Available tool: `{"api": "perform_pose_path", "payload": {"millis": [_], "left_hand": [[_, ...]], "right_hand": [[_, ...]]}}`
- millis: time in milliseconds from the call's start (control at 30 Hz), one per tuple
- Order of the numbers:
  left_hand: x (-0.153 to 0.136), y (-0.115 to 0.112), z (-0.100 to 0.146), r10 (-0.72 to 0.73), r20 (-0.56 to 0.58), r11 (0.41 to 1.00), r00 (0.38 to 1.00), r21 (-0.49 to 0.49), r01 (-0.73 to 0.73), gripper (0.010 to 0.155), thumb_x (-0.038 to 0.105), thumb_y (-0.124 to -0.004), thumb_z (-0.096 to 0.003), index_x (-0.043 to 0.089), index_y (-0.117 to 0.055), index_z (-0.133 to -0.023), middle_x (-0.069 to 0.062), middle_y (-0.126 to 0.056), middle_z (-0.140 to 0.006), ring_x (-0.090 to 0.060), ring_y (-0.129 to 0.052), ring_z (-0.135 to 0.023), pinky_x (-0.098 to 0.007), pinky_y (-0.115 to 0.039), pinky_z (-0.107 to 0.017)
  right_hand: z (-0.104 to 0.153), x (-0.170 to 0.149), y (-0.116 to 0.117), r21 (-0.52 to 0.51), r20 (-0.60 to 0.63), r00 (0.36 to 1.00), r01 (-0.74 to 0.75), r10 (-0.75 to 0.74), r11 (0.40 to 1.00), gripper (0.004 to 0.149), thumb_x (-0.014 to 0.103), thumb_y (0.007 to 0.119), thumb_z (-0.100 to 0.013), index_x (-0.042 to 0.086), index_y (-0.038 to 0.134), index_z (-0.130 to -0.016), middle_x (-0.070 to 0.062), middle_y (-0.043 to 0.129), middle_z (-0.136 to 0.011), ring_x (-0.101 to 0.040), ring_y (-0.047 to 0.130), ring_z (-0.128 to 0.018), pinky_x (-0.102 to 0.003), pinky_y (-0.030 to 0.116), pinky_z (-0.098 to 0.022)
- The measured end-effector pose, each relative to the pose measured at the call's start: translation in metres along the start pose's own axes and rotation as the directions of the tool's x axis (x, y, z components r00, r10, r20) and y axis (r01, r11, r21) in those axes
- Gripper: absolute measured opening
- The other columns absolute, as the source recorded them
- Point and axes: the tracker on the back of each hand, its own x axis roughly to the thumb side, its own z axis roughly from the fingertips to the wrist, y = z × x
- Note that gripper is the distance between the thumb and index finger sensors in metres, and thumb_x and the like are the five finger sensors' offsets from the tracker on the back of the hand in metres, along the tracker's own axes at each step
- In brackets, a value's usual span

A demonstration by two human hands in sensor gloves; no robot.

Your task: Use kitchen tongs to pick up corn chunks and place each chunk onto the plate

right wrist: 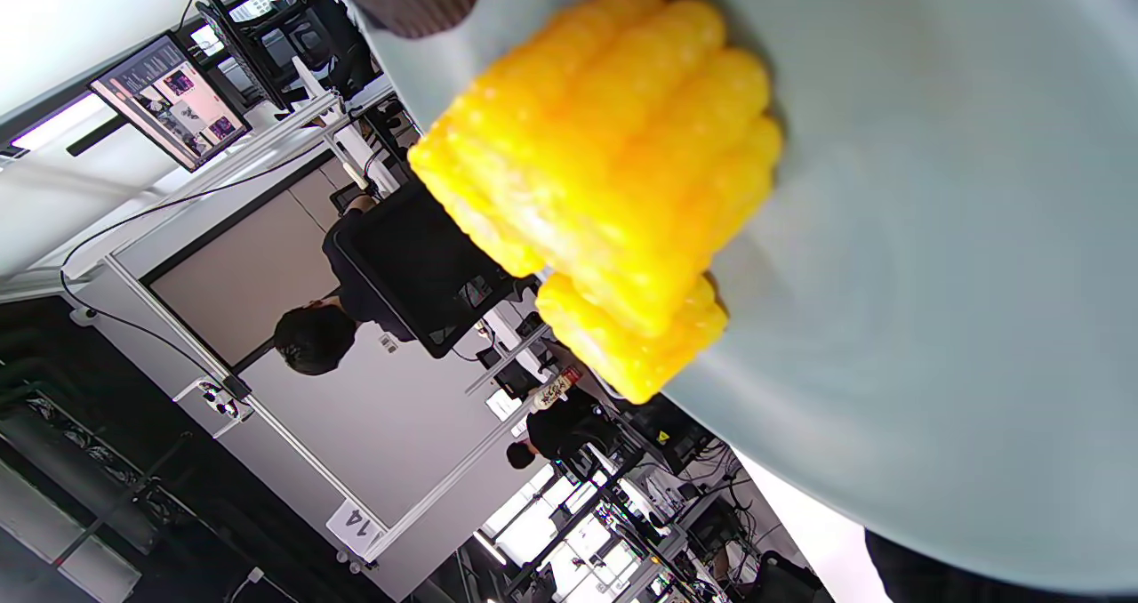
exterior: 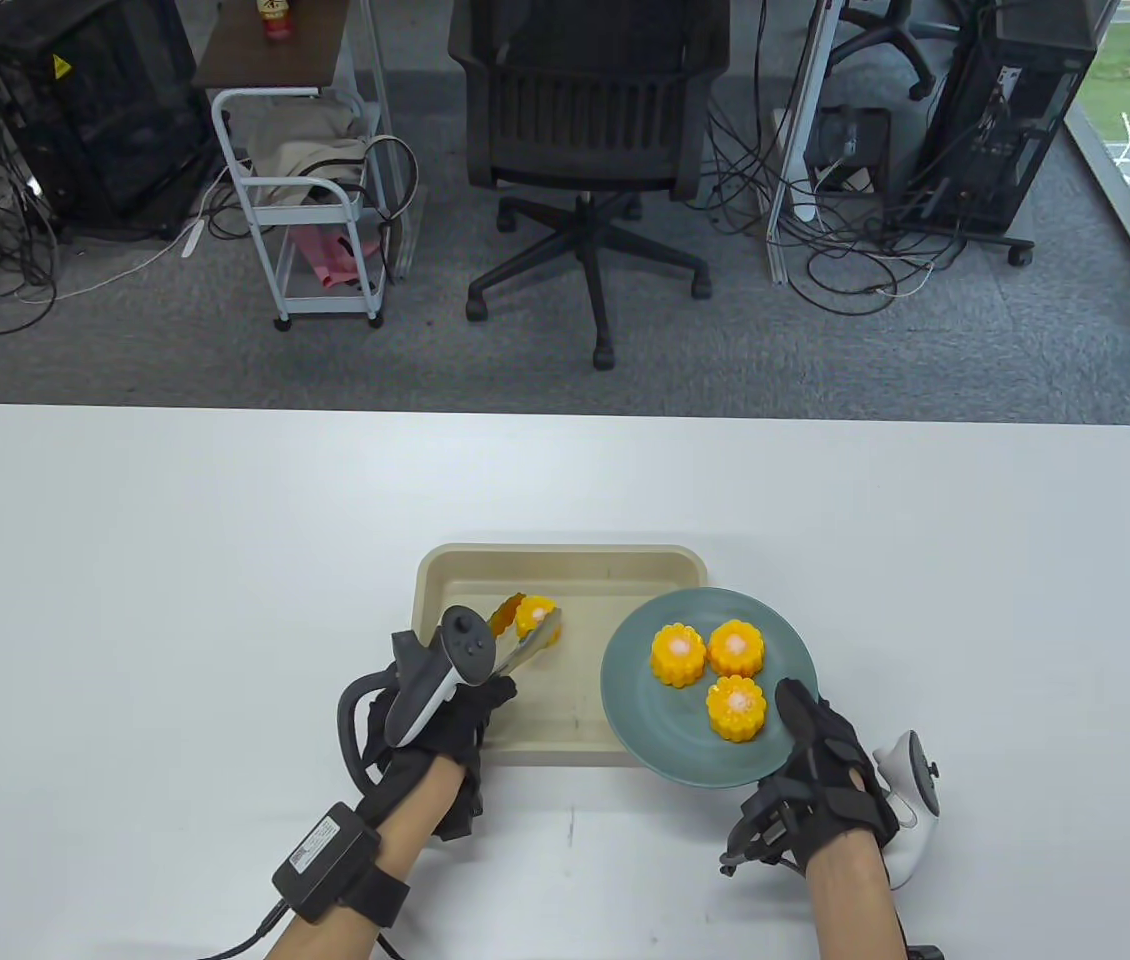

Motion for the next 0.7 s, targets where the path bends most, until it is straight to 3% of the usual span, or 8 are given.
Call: {"api": "perform_pose_path", "payload": {"millis": [300, 700], "left_hand": [[-0.009, 0.020, 0.011, 0.081, 0.049, 0.995, 0.995, 0.049, -0.084, 0.074, 0.065, -0.077, -0.0411, 0.031, -0.065, -0.106, -0.011, -0.087, -0.086, -0.035, -0.099, -0.044, -0.052, -0.086, -0.031], [0.000, 0.071, 0.088, 0.191, 0.305, 0.960, 0.933, 0.138, -0.242, 0.075, 0.066, -0.075, -0.0415, 0.030, -0.065, -0.106, -0.010, -0.088, -0.086, -0.034, -0.100, -0.043, -0.050, -0.087, -0.030]], "right_hand": [[0.000, 0.001, -0.001, -0.019, 0.015, 1.000, 0.027, -0.026, 0.999, 0.055, 0.033, 0.061, -0.053, 0.015, 0.049, -0.102, -0.019, 0.070, -0.103, -0.041, 0.085, -0.088, -0.048, 0.085, -0.058], [-0.001, 0.004, -0.012, -0.079, 0.042, 0.996, 0.086, -0.083, 0.993, 0.055, 0.034, 0.061, -0.052, 0.016, 0.048, -0.102, -0.018, 0.069, -0.104, -0.040, 0.085, -0.089, -0.046, 0.085, -0.060]]}}
